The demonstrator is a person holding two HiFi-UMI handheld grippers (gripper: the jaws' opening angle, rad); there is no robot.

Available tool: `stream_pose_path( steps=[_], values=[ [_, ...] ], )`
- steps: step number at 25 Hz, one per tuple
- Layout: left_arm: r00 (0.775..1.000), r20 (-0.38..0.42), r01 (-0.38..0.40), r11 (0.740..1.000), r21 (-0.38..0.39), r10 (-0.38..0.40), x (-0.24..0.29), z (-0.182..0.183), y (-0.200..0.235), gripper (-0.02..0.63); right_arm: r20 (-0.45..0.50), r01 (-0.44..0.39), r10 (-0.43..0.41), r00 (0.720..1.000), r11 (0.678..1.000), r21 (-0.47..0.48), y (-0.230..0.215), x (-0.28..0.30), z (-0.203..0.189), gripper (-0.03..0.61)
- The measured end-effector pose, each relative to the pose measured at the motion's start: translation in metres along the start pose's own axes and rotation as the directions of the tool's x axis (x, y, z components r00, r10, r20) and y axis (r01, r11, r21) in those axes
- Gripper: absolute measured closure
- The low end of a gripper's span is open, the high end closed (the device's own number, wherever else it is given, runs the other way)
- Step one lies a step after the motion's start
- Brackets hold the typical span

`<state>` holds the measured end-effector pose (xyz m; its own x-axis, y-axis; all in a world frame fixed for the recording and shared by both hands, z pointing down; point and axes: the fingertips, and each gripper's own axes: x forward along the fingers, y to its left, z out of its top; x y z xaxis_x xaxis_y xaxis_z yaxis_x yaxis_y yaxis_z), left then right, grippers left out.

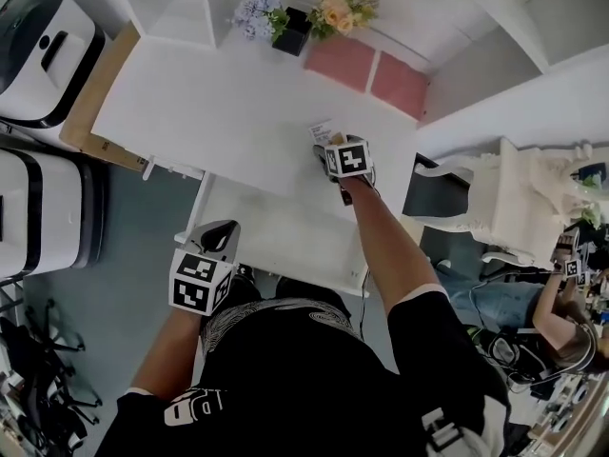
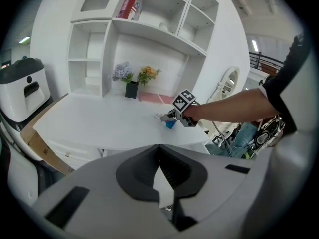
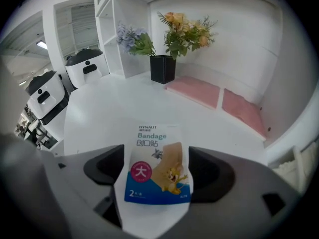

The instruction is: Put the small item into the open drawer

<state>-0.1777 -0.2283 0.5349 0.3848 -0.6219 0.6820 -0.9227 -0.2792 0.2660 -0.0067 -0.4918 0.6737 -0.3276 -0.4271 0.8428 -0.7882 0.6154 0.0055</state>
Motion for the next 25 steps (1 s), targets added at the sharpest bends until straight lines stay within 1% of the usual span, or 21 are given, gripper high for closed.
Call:
stream_pose_path(
  steps=[4, 6, 8, 10, 15, 25],
  values=[
    [1.0, -0.003, -0.03, 0.999, -0.039, 0.03, -0.006, -0.01, 0.005, 0.6, -0.047, -0.008, 0.007, 0.999, 1.0, -0.005, -0.003, 0.012, -0.002, 0.187],
    [0.999, -0.004, -0.042, 0.998, -0.052, 0.042, -0.01, -0.014, 0.007, 0.6, -0.066, -0.014, 0.015, 0.998, 1.0, 0.013, -0.004, 0.017, -0.004, 0.187],
    [0.999, -0.005, -0.05, 0.997, -0.061, 0.05, -0.013, -0.018, 0.009, 0.6, -0.066, -0.014, 0.016, 0.998, 1.0, 0.024, -0.004, 0.019, -0.003, 0.186],
    [0.999, -0.007, -0.054, 0.996, -0.067, 0.053, -0.014, -0.021, 0.011, 0.6, -0.067, -0.008, 0.009, 0.998, 1.0, 0.013, -0.004, 0.02, -0.002, 0.184],
    [0.999, -0.011, -0.048, 0.997, -0.064, 0.047, -0.014, -0.022, 0.011, 0.6, -0.103, 0.023, -0.027, 0.994, 0.999, -0.039, -0.001, 0.025, -0.005, 0.175],
    [0.999, 0.005, -0.042, 0.998, -0.047, 0.042, -0.02, -0.019, 0.011, 0.6, -0.082, 0.022, -0.026, 0.996, 0.999, -0.047, -0.002, 0.022, -0.006, 0.173]
  ],
)
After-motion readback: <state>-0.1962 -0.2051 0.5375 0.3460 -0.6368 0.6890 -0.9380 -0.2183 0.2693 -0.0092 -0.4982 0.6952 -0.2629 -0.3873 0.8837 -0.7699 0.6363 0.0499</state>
